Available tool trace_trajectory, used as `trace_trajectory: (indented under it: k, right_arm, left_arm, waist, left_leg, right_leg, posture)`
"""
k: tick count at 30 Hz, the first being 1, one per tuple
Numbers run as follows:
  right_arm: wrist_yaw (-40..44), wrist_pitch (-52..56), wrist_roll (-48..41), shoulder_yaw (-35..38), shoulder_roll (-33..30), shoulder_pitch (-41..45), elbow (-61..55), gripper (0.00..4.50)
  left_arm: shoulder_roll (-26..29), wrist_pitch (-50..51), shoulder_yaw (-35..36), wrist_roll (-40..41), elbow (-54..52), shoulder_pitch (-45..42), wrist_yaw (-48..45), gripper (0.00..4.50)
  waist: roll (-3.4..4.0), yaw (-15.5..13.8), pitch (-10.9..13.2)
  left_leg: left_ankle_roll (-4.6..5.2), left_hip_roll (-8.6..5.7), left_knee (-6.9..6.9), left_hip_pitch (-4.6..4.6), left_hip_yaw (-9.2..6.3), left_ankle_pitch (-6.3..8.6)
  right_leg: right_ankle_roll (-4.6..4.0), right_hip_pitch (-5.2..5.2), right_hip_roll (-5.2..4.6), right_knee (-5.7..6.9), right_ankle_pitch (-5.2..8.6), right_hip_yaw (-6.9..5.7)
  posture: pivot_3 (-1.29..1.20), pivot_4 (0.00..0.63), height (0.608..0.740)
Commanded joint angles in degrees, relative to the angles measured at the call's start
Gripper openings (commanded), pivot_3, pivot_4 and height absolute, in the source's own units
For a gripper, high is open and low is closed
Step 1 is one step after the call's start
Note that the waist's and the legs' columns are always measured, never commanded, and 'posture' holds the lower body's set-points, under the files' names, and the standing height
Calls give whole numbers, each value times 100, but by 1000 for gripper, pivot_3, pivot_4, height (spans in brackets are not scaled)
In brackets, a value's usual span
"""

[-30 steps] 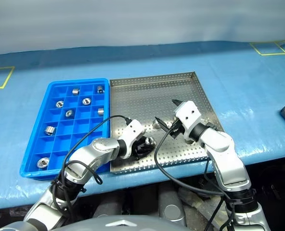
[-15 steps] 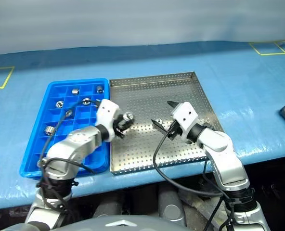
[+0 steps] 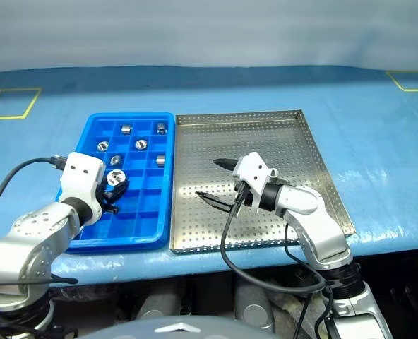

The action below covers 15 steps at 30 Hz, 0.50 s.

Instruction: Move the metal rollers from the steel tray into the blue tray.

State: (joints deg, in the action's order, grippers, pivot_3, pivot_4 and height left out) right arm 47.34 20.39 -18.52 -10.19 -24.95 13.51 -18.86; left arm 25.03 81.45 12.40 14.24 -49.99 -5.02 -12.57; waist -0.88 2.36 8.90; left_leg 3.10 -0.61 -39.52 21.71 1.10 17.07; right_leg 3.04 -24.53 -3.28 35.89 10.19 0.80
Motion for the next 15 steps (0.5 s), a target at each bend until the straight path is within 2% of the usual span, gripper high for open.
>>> trace_trajectory:
  k: [1,8,15]
  right_arm:
    - [76,-63,-94,-42,50,139,-29,4500]
    - [44,-101,14,-93,80,215,92,4500]
    - [-47,-118,42,-18,44,205,79,4500]
  left_arm:
    - [-96,243,317,-30,-379,57,60,1676]
    - [-264,213,404,-251,-18,200,344,1676]
    - [-206,-4,273,-339,295,354,382,1676]
  waist:
    - [0,-30,0]
    - [0,-104,0]
    - [0,-111,0]
  left_leg:
    - [-2,0,0,0,0,-1]
    - [-10,0,1,0,-6,-6]
    - [-10,0,1,0,-6,-6]
  right_leg:
    - [-1,-1,1,1,0,-1]
    - [-7,1,2,3,3,-6]
    - [-10,0,2,3,5,-6]
  posture:
    - [-47,150,740]
    - [-37,150,740]
    - [-48,150,740]
